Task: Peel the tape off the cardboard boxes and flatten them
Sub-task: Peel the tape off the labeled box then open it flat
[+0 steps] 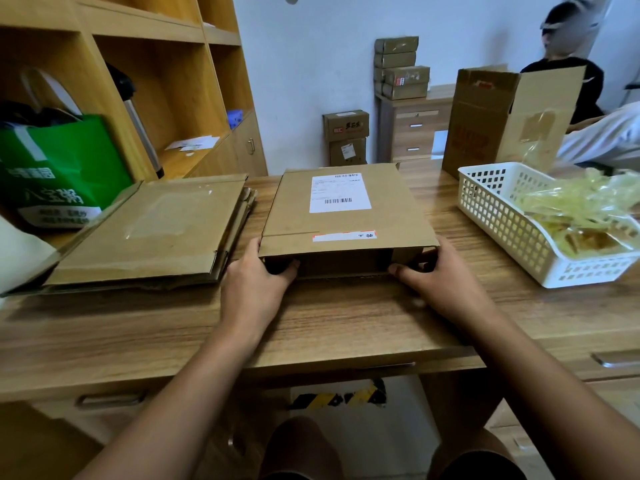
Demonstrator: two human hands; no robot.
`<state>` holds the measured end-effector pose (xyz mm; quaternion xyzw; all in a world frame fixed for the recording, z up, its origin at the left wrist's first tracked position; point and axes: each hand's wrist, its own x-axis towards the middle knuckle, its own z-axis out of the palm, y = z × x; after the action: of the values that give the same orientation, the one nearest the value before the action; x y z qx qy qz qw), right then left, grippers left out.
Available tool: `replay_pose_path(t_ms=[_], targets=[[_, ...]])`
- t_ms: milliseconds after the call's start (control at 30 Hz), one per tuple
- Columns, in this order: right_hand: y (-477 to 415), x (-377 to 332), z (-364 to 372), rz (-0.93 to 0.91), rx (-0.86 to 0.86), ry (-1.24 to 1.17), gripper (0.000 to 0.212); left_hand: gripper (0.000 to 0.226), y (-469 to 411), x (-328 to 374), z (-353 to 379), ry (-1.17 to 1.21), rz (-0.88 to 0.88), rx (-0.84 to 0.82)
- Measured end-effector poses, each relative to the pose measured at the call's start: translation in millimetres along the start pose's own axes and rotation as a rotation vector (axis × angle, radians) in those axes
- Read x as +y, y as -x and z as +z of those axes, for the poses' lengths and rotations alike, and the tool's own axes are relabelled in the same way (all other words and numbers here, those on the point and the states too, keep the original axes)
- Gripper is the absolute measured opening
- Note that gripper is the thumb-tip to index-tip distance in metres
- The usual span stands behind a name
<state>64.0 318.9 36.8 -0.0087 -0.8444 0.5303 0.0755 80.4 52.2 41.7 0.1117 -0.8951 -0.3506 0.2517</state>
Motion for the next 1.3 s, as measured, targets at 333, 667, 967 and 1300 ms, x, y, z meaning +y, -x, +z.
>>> replay_pose_path(t_ms=[333,667,967,1300], targets=[[-11,-1,0,0.053,-0.041,-0.023,0.055,0.062,0,-3,2,-0.079,0.023,-0.021],[-9,3,18,-0.079,0.181,0.333,0.057,0.054,1,-3,0,-0.126,0.053,-0.045],[-3,-7,17,-0.109,0.199,0.397,0.046,0.081,1,-7,-3,-0.198,0.064,-0.12],[-3,-12,-32,0.022,-0.193,0.17,0.018,0.084,-1,-3,-50,-0.235,0.126,-0.519]])
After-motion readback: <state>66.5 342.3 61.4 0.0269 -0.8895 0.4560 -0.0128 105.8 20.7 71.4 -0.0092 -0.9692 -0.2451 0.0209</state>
